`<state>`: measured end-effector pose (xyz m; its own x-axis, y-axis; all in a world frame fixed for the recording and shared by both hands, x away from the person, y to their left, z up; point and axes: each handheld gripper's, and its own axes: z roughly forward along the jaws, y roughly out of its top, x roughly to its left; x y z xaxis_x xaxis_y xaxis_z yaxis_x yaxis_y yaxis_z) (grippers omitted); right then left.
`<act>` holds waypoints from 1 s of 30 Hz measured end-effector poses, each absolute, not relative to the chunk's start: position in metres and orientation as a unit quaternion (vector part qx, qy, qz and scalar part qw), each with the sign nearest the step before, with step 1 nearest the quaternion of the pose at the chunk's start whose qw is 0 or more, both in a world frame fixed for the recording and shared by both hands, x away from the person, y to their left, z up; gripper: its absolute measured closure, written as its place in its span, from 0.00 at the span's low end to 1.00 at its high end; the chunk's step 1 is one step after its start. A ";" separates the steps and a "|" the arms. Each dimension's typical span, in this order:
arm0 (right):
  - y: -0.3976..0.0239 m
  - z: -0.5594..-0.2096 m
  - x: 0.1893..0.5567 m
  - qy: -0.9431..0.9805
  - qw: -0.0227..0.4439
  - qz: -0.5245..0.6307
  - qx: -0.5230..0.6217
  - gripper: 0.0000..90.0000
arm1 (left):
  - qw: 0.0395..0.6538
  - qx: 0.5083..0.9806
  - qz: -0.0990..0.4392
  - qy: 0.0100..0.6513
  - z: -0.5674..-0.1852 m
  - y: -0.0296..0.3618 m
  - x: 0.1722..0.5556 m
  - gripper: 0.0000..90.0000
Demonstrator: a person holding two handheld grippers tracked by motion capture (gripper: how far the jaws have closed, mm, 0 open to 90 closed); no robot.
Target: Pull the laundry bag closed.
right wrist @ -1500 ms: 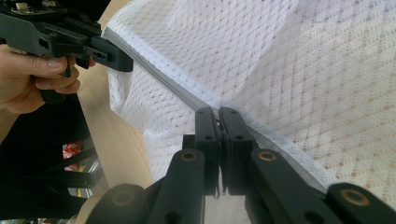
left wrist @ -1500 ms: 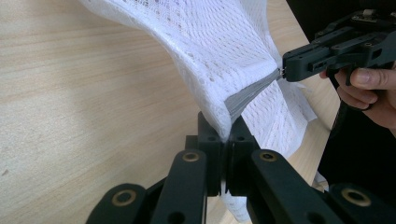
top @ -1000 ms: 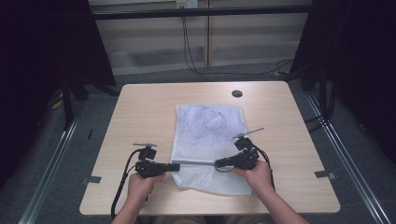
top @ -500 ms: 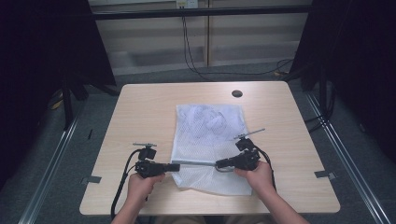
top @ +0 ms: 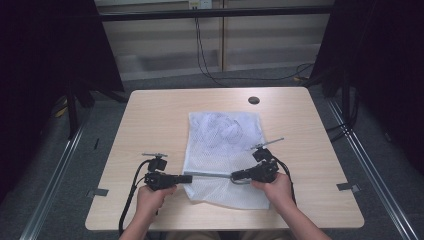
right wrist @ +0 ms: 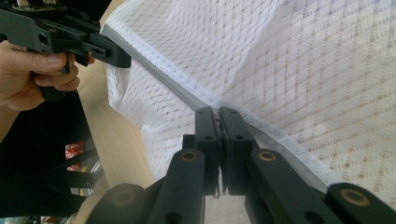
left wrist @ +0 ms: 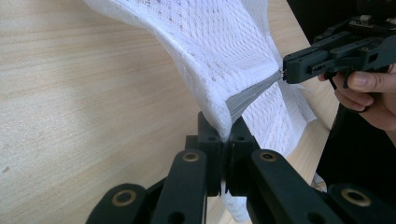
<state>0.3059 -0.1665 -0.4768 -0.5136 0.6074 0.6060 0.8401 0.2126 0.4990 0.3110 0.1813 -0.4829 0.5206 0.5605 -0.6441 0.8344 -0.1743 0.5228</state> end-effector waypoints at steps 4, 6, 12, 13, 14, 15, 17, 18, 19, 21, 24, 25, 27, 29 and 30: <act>-0.167 -0.476 0.306 -0.765 0.140 -0.415 -0.472 0.97 | 0.443 0.750 -0.155 0.466 -0.483 0.181 0.311 0.98; -0.167 -0.476 0.305 -0.766 0.139 -0.413 -0.472 0.97 | 0.441 0.750 -0.152 0.469 -0.483 0.182 0.311 0.98; -0.176 -0.477 0.306 -0.762 0.136 -0.411 -0.482 0.97 | 0.445 0.745 -0.155 0.471 -0.484 0.186 0.312 0.98; -0.177 -0.476 0.306 -0.762 0.135 -0.411 -0.482 0.97 | 0.445 0.747 -0.155 0.469 -0.484 0.185 0.312 0.98; -0.177 -0.476 0.306 -0.763 0.134 -0.410 -0.481 0.97 | 0.444 0.747 -0.154 0.469 -0.484 0.185 0.312 0.98; -0.178 -0.476 0.306 -0.764 0.134 -0.411 -0.479 0.97 | 0.444 0.748 -0.153 0.468 -0.484 0.185 0.312 0.98; -0.178 -0.476 0.305 -0.762 0.135 -0.413 -0.480 0.97 | 0.443 0.747 -0.153 0.471 -0.483 0.185 0.311 0.98; -0.178 -0.476 0.305 -0.763 0.134 -0.411 -0.480 0.97 | 0.446 0.744 -0.153 0.474 -0.483 0.185 0.311 0.98; -0.178 -0.476 0.305 -0.762 0.136 -0.412 -0.481 0.97 | 0.446 0.744 -0.153 0.473 -0.483 0.185 0.311 0.98; -0.178 -0.477 0.305 -0.763 0.135 -0.412 -0.479 0.97 | 0.443 0.748 -0.154 0.471 -0.483 0.185 0.311 0.98; -0.179 -0.477 0.304 -0.762 0.138 -0.413 -0.479 0.97 | 0.443 0.748 -0.153 0.470 -0.483 0.185 0.311 0.98; -0.180 -0.477 0.304 -0.764 0.135 -0.412 -0.478 0.97 | 0.441 0.749 -0.152 0.470 -0.483 0.185 0.312 0.98; -0.182 -0.477 0.304 -0.763 0.133 -0.410 -0.482 0.97 | 0.444 0.745 -0.152 0.474 -0.484 0.187 0.312 0.98; -0.187 -0.477 0.304 -0.759 0.133 -0.412 -0.486 0.97 | 0.443 0.747 -0.154 0.471 -0.484 0.188 0.312 0.98; -0.189 -0.477 0.304 -0.759 0.133 -0.411 -0.487 0.97 | 0.444 0.745 -0.156 0.472 -0.484 0.187 0.312 0.98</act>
